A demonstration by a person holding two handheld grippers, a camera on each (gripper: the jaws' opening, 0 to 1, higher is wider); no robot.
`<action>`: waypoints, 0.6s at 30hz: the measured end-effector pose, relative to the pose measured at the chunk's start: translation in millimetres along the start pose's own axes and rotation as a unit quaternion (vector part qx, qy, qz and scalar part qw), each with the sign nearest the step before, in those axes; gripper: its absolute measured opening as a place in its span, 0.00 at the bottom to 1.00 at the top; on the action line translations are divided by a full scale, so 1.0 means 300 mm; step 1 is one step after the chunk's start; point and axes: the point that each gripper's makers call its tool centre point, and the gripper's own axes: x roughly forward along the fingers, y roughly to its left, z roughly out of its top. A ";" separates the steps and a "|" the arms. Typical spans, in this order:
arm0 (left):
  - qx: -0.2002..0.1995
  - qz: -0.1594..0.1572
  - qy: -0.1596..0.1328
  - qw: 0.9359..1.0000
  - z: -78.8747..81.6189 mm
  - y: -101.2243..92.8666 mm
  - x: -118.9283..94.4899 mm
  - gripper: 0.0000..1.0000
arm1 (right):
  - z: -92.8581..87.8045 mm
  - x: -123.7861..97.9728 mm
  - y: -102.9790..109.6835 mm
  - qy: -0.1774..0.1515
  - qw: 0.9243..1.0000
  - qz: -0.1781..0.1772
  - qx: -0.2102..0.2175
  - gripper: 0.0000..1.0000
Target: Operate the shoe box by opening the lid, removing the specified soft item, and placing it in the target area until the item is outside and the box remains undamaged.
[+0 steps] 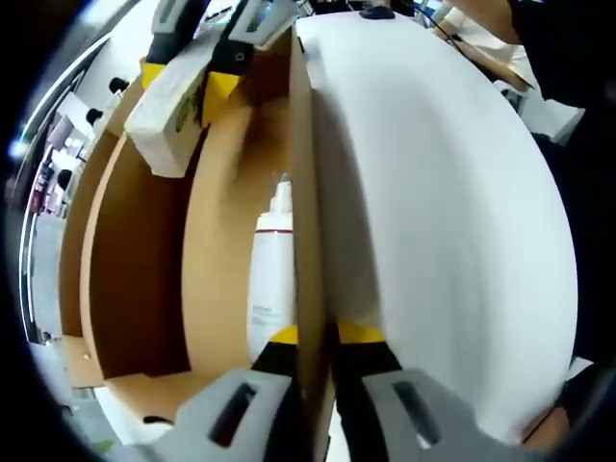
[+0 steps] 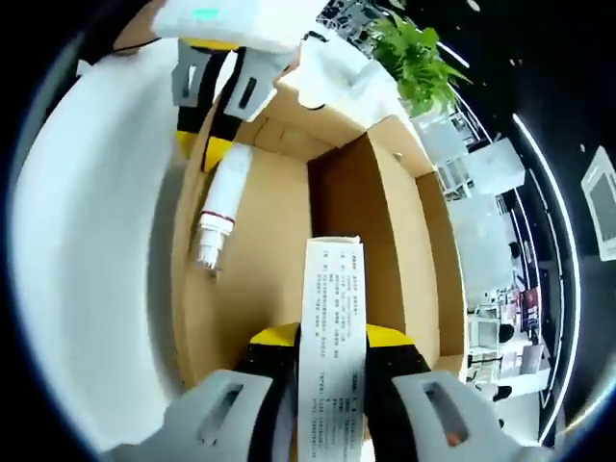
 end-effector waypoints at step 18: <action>-0.002 0.000 0.001 1.000 0.001 0.001 0.002 0.04 | 0.040 -0.122 -0.060 -0.051 0.992 -0.116 -0.027 0.22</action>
